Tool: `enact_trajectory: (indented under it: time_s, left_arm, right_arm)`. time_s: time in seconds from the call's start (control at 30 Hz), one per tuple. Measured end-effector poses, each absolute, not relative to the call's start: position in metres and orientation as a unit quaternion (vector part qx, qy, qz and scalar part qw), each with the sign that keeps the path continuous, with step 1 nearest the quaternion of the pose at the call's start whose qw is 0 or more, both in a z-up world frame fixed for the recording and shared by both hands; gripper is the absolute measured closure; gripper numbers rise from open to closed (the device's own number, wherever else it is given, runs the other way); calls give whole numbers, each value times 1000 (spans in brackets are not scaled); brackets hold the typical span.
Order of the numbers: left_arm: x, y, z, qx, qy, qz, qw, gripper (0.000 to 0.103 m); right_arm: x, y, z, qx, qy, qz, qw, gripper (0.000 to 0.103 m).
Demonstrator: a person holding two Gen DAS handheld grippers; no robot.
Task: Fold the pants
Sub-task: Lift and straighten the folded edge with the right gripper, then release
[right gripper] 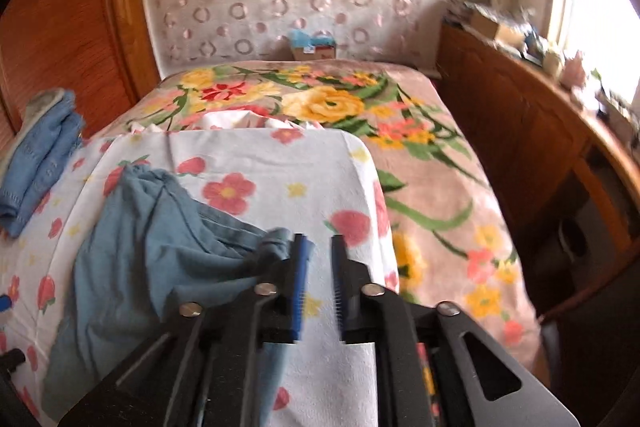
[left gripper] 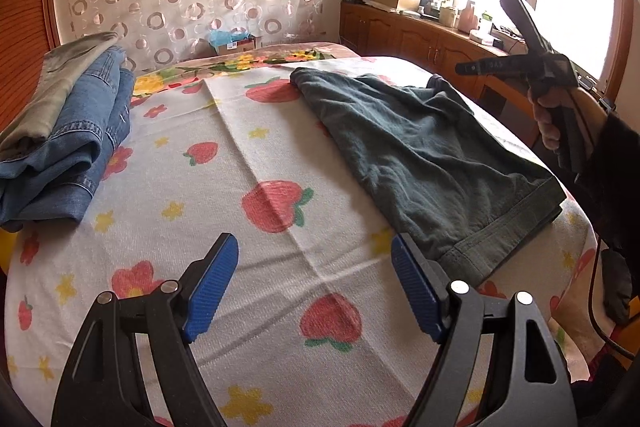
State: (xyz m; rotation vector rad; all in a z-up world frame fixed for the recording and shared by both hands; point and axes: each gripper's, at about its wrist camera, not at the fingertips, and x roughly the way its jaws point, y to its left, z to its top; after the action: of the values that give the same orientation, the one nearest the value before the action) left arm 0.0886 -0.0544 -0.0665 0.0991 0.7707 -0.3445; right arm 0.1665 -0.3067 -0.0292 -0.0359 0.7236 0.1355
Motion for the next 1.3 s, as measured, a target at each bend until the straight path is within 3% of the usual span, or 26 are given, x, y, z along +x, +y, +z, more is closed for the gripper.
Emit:
enact_trajectory:
  time_s: [0.2,0.47,0.57,0.8,0.83,0.97,1.3]
  left_arm:
    - [98,-69,-63,59,373,-177,909,23]
    - [122,-104,-64,80,382,-204,898,23]
    - [126,-108,-71,85,392,-199,894,23]
    - [131,-104,-80,76,416,-195,885,23]
    - [132,-104,-82,77,421,-195,883,23]
    - [132,-105,-84,77,427,-196,879,23]
    - [125,-103,-82,80,417,-190,885,23]
  right_arm:
    - [163,-302,-30,-1,348,100,932,68]
    - [192,-315,-47,-17,380,110,918,67]
    - [201,-315,-43,-20,383,120,916,99]
    - [212,-333,-32,-26,359,44,932,100]
    - [215,-335,-36,-34,365,34,930,99]
    - [215,-345,-39,-27,369,30,929,76]
    - [101,-337,-37,-27,341,108,934,75]
